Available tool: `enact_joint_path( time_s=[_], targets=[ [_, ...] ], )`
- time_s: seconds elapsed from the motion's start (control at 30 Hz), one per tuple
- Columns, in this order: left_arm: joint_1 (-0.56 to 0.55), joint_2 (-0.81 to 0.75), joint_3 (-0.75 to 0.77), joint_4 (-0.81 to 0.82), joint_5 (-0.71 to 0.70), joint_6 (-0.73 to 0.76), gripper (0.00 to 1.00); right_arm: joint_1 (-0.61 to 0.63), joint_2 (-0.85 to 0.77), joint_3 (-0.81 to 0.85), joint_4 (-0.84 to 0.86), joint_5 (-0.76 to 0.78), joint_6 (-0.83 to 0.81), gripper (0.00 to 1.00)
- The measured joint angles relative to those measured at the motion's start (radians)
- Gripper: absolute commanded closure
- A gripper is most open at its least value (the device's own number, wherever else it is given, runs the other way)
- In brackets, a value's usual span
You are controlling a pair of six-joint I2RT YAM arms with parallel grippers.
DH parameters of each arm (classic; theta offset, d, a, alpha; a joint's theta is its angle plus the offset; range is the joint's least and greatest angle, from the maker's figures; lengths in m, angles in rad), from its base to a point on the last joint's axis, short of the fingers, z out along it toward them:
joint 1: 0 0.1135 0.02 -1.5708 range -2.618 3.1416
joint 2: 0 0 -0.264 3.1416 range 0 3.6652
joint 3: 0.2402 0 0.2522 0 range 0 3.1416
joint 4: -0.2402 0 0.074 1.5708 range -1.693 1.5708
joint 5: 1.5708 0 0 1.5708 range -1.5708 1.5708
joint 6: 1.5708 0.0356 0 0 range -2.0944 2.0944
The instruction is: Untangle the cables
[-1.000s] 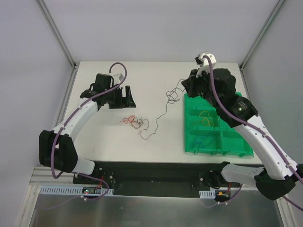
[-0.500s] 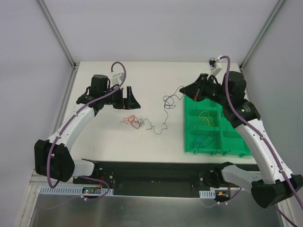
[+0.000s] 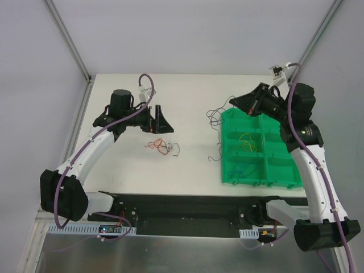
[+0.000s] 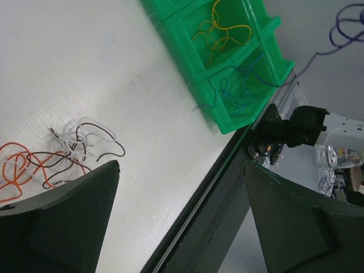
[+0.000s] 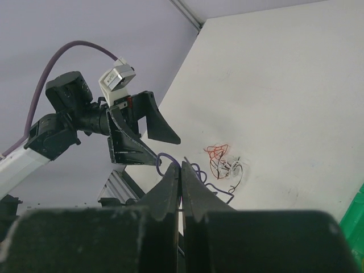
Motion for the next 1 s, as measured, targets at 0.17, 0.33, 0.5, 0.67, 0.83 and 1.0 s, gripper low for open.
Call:
enact_joint_path(
  time_s=[0.17, 0.33, 0.5, 0.67, 0.83, 1.0],
  targets=[
    [-0.026, -0.013, -0.036, 0.086, 0.079, -0.038, 0.11, -0.024, 0.000, 0.018, 0.023, -0.032, 0.034, 1.00],
    [-0.105, -0.074, -0.100, 0.216, 0.143, -0.073, 0.16, -0.024, 0.002, 0.005, 0.101, -0.085, 0.109, 1.00],
    [-0.130, -0.120, -0.129, 0.318, 0.177, -0.100, 0.20, -0.014, -0.002, -0.056, 0.170, -0.118, 0.161, 1.00],
    [-0.130, -0.143, -0.146, 0.378, 0.174, -0.108, 0.06, 0.064, -0.002, -0.113, 0.185, -0.116, 0.163, 1.00],
    [-0.130, -0.273, -0.222, 0.399, 0.068, -0.085, 0.14, 0.226, 0.006, -0.170, 0.184, -0.042, 0.159, 1.00],
    [-0.143, -0.355, -0.249, 0.429, -0.024, -0.037, 0.23, 0.340, 0.041, -0.178, 0.176, 0.072, 0.163, 1.00]
  ],
)
